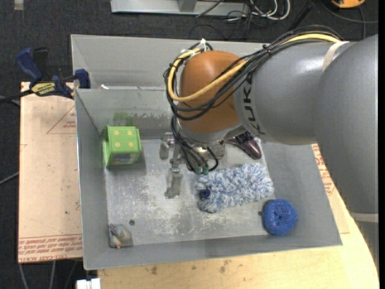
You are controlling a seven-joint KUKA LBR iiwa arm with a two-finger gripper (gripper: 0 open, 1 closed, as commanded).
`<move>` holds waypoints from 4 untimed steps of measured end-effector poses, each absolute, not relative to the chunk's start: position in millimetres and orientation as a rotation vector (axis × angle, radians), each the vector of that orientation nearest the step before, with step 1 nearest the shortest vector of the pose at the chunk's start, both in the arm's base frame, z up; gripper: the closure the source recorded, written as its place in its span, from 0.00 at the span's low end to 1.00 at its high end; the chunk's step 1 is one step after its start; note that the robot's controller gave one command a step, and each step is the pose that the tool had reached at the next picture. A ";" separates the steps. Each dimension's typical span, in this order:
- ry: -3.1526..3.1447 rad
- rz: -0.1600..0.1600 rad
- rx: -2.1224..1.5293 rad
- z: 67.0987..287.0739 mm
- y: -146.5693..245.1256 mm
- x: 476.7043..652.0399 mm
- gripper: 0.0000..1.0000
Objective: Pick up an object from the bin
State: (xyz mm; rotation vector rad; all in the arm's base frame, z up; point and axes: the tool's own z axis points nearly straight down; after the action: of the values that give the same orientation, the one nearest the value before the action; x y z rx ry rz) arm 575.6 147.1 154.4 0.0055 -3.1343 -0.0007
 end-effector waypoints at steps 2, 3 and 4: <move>-3.140 -0.005 0.123 160.4 116.5 585.2 0.00; -3.136 0.000 0.194 154.6 83.1 580.8 0.00; -3.137 -0.002 0.186 176.4 65.7 556.9 1.00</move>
Offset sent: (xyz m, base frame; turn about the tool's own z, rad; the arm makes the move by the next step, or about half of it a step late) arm 0.0199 -0.0752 0.0079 -0.1544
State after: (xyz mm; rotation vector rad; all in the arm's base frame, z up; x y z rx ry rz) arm 556.9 65.7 176.4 0.1861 -3.1370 -0.0020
